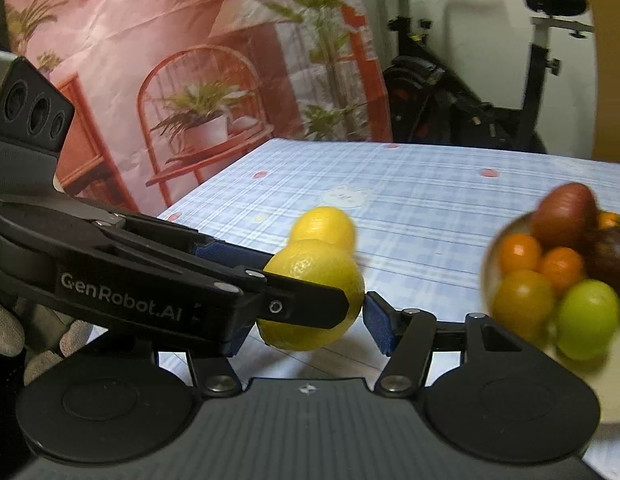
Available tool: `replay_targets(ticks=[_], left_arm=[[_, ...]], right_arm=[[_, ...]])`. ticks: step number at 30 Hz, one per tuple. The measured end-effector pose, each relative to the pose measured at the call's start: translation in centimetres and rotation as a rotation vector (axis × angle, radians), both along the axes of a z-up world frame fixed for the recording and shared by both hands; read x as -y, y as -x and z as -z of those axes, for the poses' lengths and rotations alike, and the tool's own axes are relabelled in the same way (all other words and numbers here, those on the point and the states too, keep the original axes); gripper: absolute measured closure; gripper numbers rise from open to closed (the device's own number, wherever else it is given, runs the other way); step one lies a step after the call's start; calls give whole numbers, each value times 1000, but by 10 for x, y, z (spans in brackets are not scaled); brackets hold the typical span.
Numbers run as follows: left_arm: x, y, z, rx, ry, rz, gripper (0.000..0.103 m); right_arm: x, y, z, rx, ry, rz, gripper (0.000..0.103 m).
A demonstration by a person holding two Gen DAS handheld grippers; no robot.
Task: Organize fruits
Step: 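Carry the clamped lemon with both tools onto the plate, then open both tools and withdraw them toward the remaining lemon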
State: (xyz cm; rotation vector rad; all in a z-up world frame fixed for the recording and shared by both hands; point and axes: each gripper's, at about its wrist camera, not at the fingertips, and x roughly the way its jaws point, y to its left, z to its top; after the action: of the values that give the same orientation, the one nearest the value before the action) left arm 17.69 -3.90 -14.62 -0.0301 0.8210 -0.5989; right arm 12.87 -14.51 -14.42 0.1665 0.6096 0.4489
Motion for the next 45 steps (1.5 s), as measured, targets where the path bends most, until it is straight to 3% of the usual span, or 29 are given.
replay_targets(ticks=[16,24,29,39,45], left_arm=[[125,4,-13,31,-32,189,45],[160,1,-5,25,-51,218,46],[174,-7,-1,39,-70,221,50],[180,-13,4,48,-93,207,50],[179,-8,1,76,-79,203,50]], right_arm=[[112,53,-13,25,-103,270,42],[146,63,-9,16,-93,388,43],[155,59,-4,33,-91,408,49],[158,54,5,62,-88,403,49],[155,56,10,121,-21,426,48]])
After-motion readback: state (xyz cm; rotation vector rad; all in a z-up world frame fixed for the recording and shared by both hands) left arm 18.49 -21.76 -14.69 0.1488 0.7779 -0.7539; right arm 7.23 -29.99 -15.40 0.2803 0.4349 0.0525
